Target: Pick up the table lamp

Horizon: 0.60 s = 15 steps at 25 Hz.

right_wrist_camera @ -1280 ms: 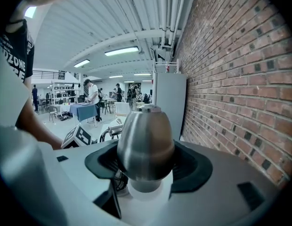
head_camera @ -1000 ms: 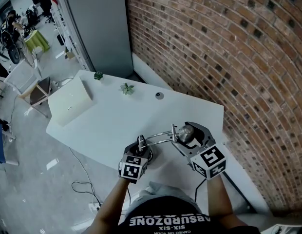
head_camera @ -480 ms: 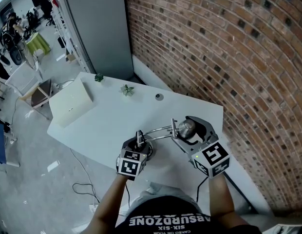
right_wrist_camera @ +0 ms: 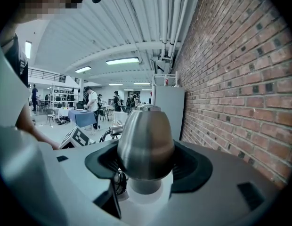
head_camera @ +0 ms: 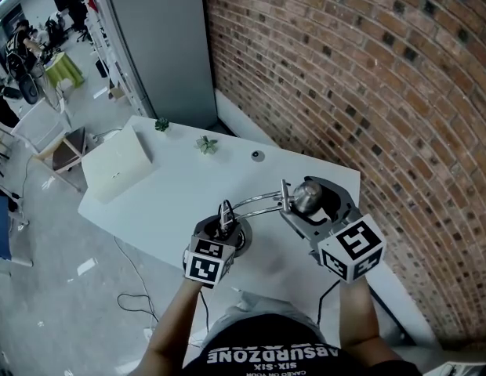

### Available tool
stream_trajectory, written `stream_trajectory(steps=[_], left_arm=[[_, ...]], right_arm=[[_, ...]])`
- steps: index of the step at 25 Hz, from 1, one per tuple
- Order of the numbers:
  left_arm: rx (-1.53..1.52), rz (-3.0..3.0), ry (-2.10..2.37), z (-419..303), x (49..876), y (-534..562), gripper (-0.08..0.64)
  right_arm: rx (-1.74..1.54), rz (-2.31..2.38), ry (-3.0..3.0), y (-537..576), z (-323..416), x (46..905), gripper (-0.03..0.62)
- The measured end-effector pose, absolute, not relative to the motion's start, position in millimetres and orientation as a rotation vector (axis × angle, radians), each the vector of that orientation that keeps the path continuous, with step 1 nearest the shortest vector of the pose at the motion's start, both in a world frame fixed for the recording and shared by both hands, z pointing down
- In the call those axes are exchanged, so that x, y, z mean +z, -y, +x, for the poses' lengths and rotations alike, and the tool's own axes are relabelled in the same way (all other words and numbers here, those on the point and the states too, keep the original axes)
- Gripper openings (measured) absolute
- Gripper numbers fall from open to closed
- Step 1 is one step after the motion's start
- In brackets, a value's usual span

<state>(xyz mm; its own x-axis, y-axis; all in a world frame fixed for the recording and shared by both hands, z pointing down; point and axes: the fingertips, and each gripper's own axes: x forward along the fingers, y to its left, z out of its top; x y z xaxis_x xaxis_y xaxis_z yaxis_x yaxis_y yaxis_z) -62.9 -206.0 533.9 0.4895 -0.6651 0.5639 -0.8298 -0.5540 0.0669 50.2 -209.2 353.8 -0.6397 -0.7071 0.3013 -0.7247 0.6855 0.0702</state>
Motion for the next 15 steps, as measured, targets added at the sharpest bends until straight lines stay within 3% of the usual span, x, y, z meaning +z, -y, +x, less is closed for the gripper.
stream_trajectory(steps=[15], left_arm=[[0.663,2.446,1.281,-60.1,486.3,197.8,0.170]], right_arm=[[0.001,1.114,2.685,198.6,52.2,305.7,0.296]])
